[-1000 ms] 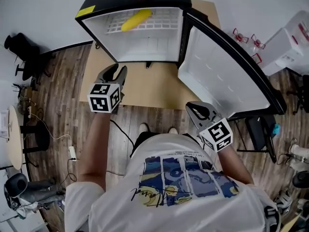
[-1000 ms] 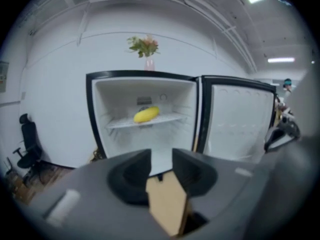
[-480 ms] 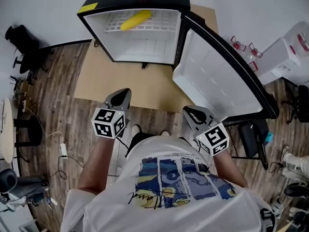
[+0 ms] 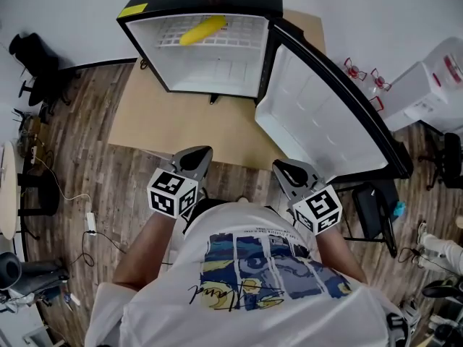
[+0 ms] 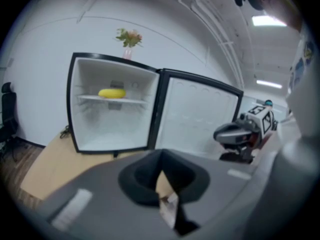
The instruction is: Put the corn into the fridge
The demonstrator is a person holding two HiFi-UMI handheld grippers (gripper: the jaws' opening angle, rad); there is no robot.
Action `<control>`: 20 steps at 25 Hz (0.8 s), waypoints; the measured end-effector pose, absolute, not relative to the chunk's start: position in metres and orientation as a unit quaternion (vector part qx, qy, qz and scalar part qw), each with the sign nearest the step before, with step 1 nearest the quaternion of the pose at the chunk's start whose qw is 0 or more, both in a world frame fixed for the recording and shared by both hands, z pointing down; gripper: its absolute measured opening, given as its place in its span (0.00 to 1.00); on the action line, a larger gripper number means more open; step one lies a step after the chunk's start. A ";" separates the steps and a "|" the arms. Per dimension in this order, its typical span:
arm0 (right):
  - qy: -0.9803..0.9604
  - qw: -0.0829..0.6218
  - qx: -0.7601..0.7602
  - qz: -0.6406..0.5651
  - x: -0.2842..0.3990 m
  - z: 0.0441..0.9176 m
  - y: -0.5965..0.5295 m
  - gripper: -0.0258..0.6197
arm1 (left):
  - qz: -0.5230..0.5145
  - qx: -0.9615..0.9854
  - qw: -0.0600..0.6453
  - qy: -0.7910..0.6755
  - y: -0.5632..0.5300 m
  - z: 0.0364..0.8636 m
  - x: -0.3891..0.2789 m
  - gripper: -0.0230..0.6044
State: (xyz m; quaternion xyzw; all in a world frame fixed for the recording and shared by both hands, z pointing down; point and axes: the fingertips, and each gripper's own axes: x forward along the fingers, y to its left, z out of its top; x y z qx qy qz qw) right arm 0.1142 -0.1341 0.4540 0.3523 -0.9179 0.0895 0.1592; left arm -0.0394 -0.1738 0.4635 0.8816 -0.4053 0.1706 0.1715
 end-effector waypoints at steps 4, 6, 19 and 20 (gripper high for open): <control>-0.919 0.157 0.350 0.089 0.113 0.454 -0.134 0.07 | 0.166 0.883 0.175 -0.403 -0.172 0.461 -0.034 0.05; -0.920 0.158 0.348 0.088 0.111 0.454 -0.133 0.07 | 0.165 0.883 0.174 -0.404 -0.172 0.461 -0.034 0.05; -0.921 0.160 0.343 0.090 0.106 0.455 -0.128 0.07 | 0.170 0.883 0.176 -0.400 -0.167 0.467 -0.033 0.05; -0.921 0.160 0.343 0.090 0.106 0.455 -0.128 0.07 | 0.169 0.884 0.176 -0.399 -0.168 0.466 -0.032 0.05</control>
